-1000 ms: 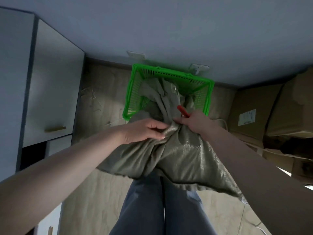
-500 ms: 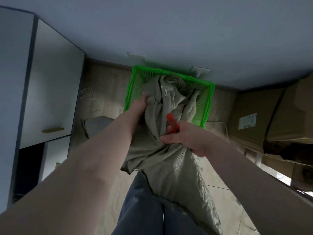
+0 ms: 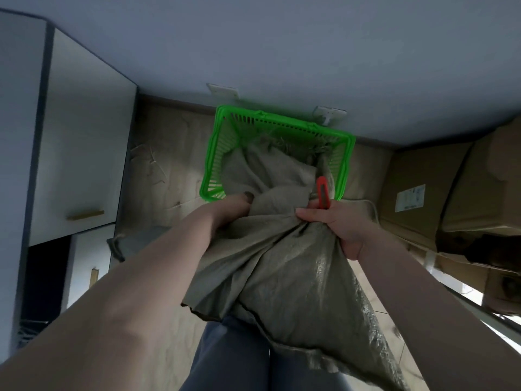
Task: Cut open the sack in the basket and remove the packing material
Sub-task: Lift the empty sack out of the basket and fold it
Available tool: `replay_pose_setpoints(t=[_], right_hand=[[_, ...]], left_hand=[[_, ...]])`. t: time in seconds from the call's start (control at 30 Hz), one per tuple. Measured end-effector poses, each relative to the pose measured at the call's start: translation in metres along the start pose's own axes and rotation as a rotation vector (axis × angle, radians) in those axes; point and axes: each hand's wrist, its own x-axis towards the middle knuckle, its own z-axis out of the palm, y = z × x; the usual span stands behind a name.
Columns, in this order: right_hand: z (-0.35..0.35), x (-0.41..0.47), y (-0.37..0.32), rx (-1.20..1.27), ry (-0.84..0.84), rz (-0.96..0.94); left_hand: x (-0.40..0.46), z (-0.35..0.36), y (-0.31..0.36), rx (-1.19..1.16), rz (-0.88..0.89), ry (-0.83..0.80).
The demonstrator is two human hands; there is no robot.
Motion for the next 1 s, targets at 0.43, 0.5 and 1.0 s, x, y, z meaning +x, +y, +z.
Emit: replay_pose_setpoints(t=[0.43, 0.5, 1.0], right_hand=[[0.023, -0.014, 0.011, -0.029, -0.21, -0.008], [0.018, -0.016, 0.008, -0.029, -0.197, -0.012], [0.019, -0.024, 0.006, -0.084, -0.178, -0.021]], left_hand=[[0.0, -0.015, 0.002, 0.223, 0.262, 0.11], [-0.002, -0.013, 0.006, 0.215, 0.273, -0.012], [-0.009, 0.011, 0.014, -0.061, 0.264, -0.066]])
